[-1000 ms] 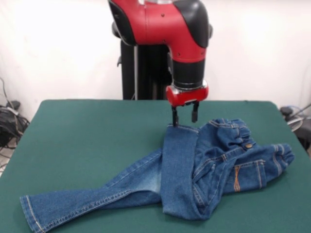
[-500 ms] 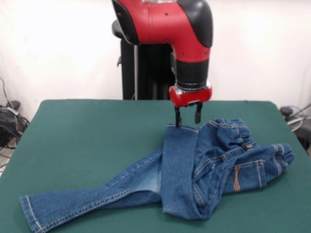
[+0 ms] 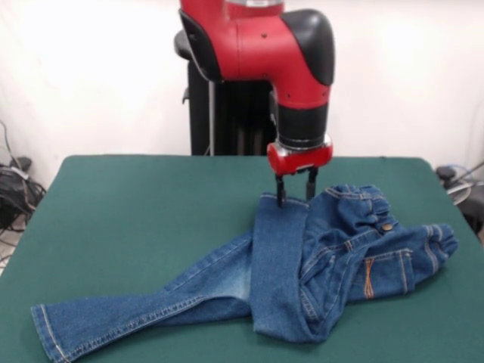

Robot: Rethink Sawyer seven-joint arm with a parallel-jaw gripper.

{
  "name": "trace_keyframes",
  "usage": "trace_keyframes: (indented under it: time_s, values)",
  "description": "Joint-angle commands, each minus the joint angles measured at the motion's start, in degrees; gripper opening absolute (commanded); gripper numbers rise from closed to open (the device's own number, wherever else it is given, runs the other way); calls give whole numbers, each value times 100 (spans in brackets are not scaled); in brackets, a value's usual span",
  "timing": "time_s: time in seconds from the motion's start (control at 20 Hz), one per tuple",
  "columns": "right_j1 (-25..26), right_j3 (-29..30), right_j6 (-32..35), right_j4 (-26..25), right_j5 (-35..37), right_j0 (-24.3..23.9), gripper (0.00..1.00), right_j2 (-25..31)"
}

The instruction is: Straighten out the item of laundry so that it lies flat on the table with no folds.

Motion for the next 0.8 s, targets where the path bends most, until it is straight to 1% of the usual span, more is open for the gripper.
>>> trace_keyframes:
  time_s: [0.05, 0.45, 0.65, 0.8]
  values:
    - [653, -810, 1153, 195, -546, -18, 100, -231]
    - [671, -918, 1044, 248, -391, -76, 100, -182]
    - [785, -945, 1061, 204, -584, -85, 100, -199]
    - [777, -882, 1077, 106, -803, -218, 100, -55]
